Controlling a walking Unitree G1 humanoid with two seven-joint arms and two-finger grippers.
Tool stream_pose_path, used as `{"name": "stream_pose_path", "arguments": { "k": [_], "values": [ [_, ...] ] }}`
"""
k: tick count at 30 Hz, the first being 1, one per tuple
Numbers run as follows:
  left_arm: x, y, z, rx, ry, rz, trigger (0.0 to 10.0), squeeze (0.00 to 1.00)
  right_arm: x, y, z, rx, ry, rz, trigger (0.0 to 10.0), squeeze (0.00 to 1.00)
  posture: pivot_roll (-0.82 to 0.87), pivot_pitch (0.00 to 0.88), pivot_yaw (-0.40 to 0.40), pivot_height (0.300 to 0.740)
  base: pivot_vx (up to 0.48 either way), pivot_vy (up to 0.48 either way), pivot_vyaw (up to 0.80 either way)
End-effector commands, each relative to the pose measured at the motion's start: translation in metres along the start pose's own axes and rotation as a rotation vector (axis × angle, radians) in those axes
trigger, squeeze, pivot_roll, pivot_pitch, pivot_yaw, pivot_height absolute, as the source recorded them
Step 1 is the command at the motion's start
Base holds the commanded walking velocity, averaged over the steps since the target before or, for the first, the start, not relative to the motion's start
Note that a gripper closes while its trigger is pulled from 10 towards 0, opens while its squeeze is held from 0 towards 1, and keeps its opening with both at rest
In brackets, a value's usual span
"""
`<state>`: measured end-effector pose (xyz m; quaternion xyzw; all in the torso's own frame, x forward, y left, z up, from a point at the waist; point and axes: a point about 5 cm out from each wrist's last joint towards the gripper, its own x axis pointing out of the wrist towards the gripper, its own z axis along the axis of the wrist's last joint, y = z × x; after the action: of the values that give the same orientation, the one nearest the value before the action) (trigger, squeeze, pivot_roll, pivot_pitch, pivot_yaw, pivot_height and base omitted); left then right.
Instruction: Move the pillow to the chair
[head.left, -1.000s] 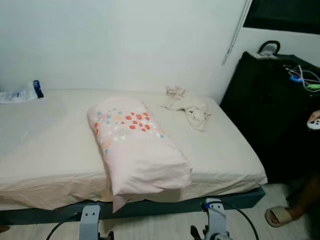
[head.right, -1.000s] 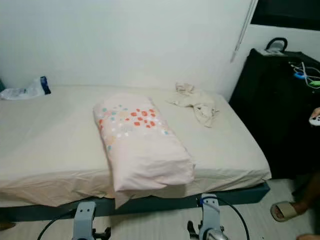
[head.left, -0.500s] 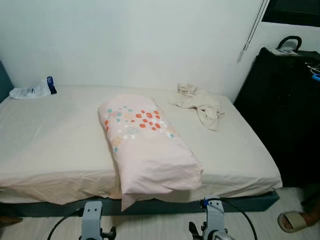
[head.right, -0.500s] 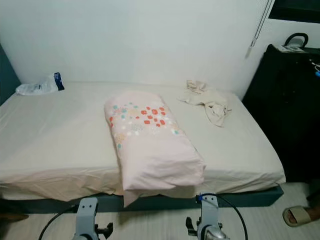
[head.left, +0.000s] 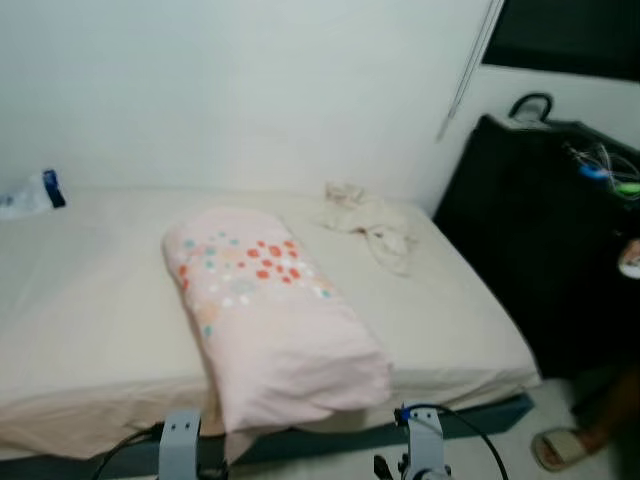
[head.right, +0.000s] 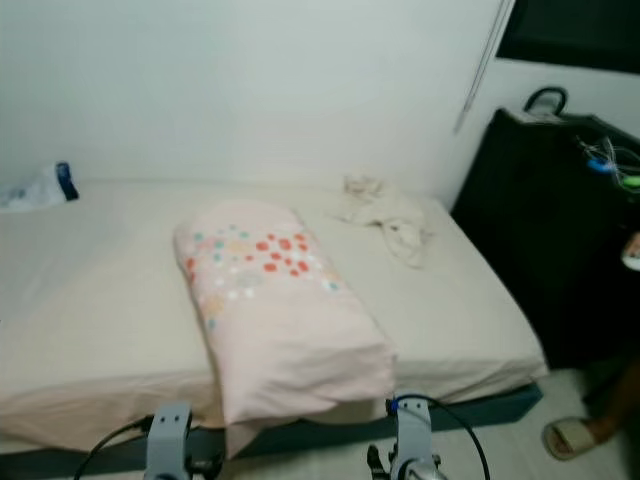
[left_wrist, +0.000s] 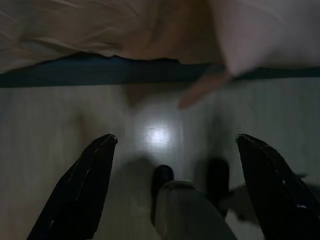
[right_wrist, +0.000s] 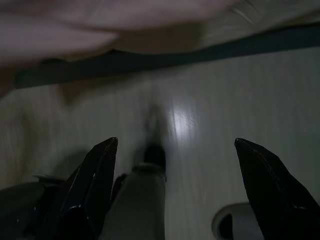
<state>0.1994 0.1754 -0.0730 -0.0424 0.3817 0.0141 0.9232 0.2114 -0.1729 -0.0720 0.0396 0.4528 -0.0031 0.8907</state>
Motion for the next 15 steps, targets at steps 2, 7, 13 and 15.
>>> {"name": "stream_pose_path", "arguments": {
  "k": [2, 7, 13, 15],
  "values": [
    [0.0, -0.006, -0.004, 0.009, 0.013, -0.018, 10.0, 0.0, 0.0, -0.005, 0.005, -0.005, -0.017, -0.016, 10.0, 0.0, 0.13, 0.0, -0.075, 0.74, 0.289, 0.0, 0.0],
    [-0.001, -0.006, -0.004, 0.012, 0.015, -0.025, 10.0, 0.0, 0.0, -0.007, 0.022, 0.04, -0.09, -0.014, 10.0, 0.0, 0.13, 0.0, -0.074, 0.74, 0.287, 0.0, 0.0],
    [-0.002, -0.007, -0.008, 0.014, 0.024, -0.034, 10.0, 0.0, -0.006, -0.031, 0.081, 0.178, -0.314, -0.089, 10.0, 0.0, 0.13, 0.0, -0.065, 0.74, 0.29, 0.0, 0.0],
    [-0.002, -0.007, -0.008, 0.014, 0.025, -0.034, 10.0, 0.0, -0.007, -0.034, 0.085, 0.176, -0.328, -0.101, 10.0, 0.0, 0.13, 0.0, -0.064, 0.74, 0.292, 0.0, 0.0]
  ]
}}
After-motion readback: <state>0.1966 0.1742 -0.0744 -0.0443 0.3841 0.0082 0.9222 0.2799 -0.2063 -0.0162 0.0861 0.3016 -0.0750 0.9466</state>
